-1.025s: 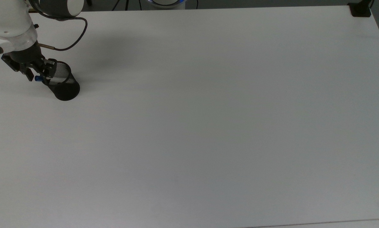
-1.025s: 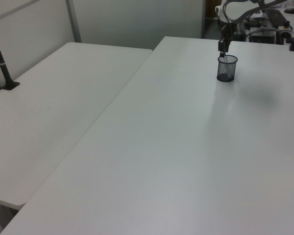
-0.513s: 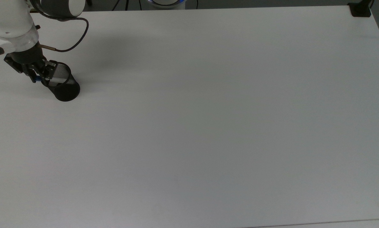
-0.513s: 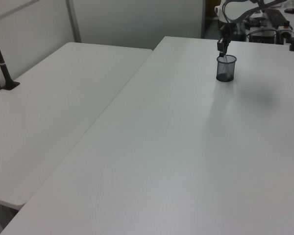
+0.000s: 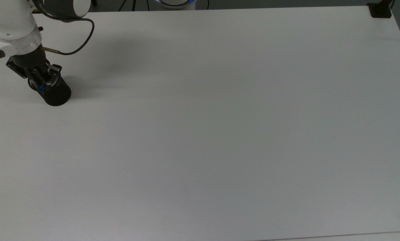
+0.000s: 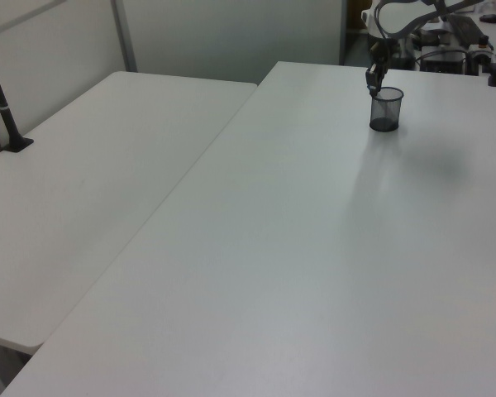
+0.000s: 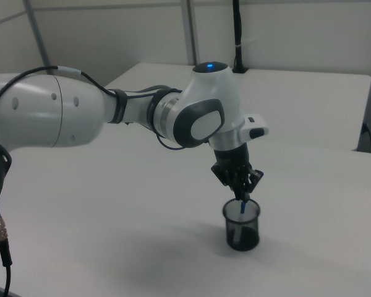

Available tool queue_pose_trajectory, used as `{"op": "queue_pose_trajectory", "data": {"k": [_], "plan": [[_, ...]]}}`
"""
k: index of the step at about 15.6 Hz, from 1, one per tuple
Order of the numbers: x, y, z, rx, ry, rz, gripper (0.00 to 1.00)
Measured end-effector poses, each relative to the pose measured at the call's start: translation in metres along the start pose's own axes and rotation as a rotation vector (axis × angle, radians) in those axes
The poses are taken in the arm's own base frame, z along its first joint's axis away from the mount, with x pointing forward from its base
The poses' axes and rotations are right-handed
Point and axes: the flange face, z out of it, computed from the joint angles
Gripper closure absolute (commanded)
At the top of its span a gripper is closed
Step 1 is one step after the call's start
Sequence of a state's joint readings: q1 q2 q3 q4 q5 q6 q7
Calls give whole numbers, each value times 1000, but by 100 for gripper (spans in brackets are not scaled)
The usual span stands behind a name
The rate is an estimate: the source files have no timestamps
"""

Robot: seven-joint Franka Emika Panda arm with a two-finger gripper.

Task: Remove the marker
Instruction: 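Lift the marker straight up out of the mesh cup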

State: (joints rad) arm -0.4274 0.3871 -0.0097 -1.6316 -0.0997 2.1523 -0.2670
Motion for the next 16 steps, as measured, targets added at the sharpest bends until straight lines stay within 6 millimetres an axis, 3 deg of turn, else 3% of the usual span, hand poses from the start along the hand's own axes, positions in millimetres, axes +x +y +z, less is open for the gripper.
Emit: {"op": "queue_pose_trajectory", "data": {"k": [10, 13, 16], "plan": [[1, -1, -13, 14, 20, 13, 91], [-2, -2, -43, 14, 32, 13, 91], [-7, -15, -90, 32, 23, -1, 91]]}}
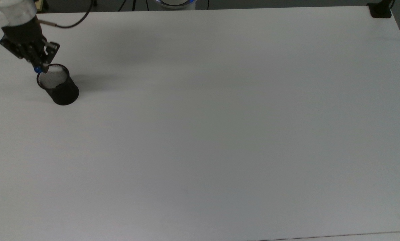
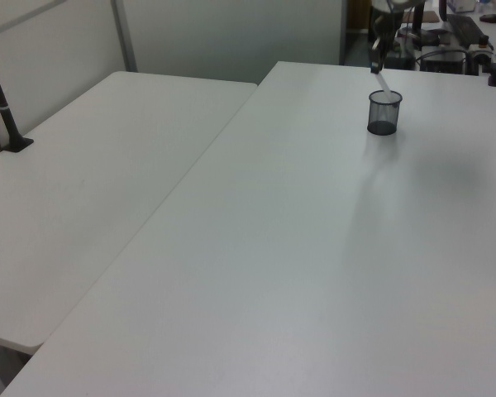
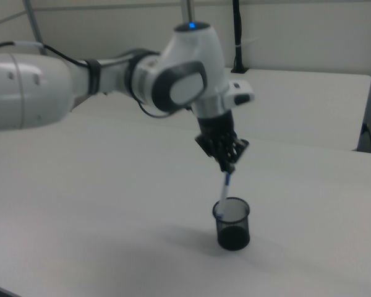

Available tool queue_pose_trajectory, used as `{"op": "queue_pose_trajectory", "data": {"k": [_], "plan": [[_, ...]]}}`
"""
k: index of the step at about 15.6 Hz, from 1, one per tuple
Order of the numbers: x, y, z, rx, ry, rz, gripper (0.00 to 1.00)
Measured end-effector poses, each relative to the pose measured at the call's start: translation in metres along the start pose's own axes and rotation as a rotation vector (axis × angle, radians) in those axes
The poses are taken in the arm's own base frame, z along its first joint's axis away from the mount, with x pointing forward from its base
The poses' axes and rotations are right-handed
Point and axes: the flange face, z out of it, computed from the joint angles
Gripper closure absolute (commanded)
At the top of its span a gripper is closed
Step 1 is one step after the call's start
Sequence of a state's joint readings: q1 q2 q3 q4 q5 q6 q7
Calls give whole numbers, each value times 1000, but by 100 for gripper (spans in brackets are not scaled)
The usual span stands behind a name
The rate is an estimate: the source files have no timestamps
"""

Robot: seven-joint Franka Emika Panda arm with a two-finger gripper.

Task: Remove the marker
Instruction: 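Lift the marker straight up out of the mesh cup, then carry the marker away from the cup and lower it to the table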

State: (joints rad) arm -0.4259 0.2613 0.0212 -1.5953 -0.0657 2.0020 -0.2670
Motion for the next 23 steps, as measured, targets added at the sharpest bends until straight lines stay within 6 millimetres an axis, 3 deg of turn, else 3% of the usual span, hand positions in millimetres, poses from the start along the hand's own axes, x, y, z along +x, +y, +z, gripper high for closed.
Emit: {"op": "queue_pose_trajectory", "data": {"k": [4, 6, 8, 11, 18, 21, 23], "plan": [[-9, -26, -55, 54, -54, -22, 91], [-12, -34, -65, 75, -65, -31, 91], [-11, -48, -62, 86, -84, -53, 91], [-7, -75, -34, 105, -136, -97, 91], [4, -135, 57, 147, -281, -186, 87], [7, -151, 92, 157, -324, -207, 85], [9, -154, 112, 161, -332, -210, 68]]}}
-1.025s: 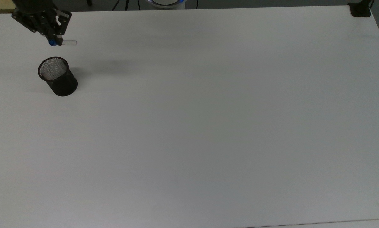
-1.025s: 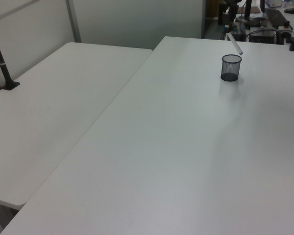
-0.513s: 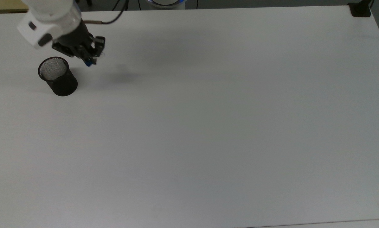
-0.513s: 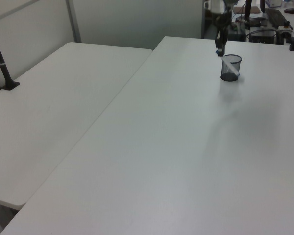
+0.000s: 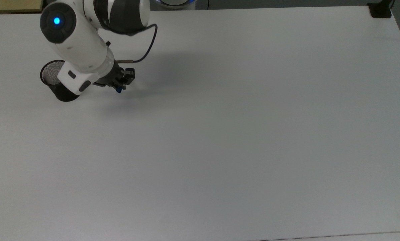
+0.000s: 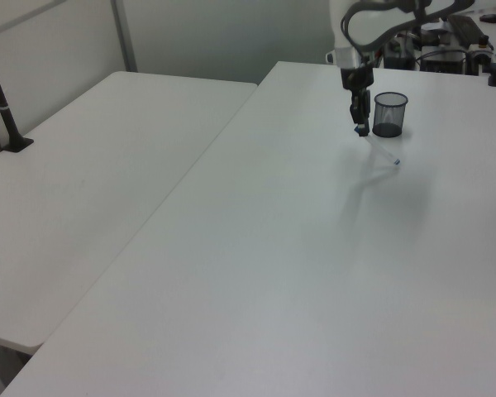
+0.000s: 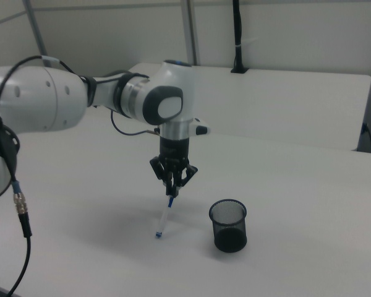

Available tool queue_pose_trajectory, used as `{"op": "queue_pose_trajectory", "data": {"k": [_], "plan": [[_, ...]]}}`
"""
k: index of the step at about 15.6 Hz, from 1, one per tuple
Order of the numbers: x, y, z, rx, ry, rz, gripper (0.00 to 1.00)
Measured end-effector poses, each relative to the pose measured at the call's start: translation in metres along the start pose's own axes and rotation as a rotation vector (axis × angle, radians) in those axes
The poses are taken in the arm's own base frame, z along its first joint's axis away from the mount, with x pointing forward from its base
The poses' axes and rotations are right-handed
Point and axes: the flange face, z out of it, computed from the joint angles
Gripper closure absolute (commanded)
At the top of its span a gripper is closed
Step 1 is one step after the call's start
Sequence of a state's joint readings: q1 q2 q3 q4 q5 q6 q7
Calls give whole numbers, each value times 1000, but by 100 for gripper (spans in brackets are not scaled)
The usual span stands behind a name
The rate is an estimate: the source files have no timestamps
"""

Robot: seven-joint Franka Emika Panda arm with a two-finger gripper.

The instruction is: Remove the marker

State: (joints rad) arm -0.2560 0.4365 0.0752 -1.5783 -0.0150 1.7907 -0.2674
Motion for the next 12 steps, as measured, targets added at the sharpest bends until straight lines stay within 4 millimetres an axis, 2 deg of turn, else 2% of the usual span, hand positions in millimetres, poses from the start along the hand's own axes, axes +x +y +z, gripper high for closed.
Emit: {"op": "queue_pose_trajectory", "data": {"k": [2, 4, 7, 9, 12], "plan": [[7, 1, 14, 2, -2, -2, 0], [11, -1, 21, 3, -5, -6, 0], [15, -12, 10, -9, 15, 6, 0], [18, -30, -10, -36, 46, 11, 0], [11, -77, -59, -88, 115, 42, 0]]}}
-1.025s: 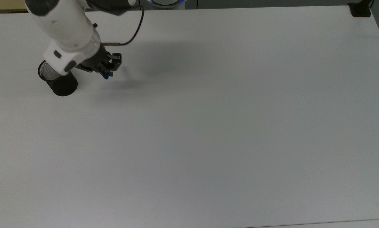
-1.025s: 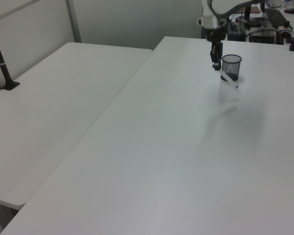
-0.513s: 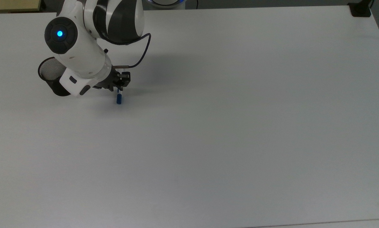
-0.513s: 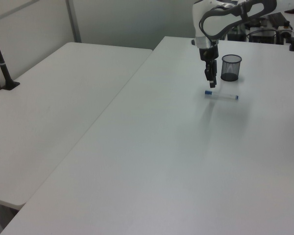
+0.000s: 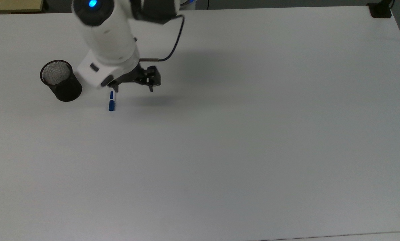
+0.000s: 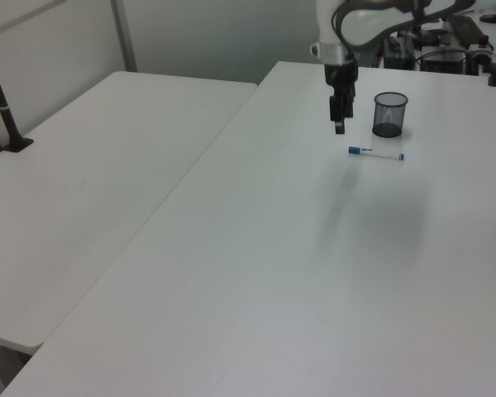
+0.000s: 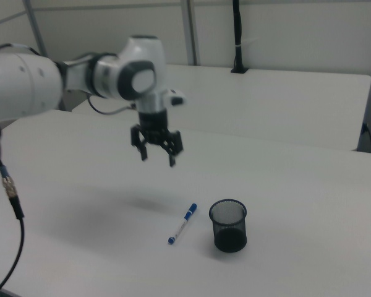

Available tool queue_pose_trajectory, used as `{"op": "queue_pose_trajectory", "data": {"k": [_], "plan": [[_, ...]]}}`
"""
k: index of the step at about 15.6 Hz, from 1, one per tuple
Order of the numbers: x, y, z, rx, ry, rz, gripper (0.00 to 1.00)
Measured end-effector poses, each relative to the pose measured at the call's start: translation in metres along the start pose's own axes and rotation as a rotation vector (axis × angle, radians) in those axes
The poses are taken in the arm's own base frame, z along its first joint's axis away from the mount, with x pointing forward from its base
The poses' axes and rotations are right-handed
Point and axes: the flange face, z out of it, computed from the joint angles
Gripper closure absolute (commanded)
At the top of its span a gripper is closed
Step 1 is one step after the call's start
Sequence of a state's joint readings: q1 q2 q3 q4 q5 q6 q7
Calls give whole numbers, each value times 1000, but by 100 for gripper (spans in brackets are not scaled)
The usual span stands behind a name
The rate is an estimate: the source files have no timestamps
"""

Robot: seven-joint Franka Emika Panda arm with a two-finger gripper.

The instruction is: Remove the marker

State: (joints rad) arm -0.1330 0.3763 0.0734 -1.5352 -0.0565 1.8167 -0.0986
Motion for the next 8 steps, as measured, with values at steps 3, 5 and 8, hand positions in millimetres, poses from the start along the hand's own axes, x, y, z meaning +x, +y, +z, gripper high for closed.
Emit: {"op": "queue_pose_trajectory", "data": {"k": [3, 5, 8], "plan": [[-19, -34, -53, -27, 34, 46, 0], [-38, -48, -86, -40, 43, 68, 0], [-65, -68, -129, -48, 65, 87, 0]]}}
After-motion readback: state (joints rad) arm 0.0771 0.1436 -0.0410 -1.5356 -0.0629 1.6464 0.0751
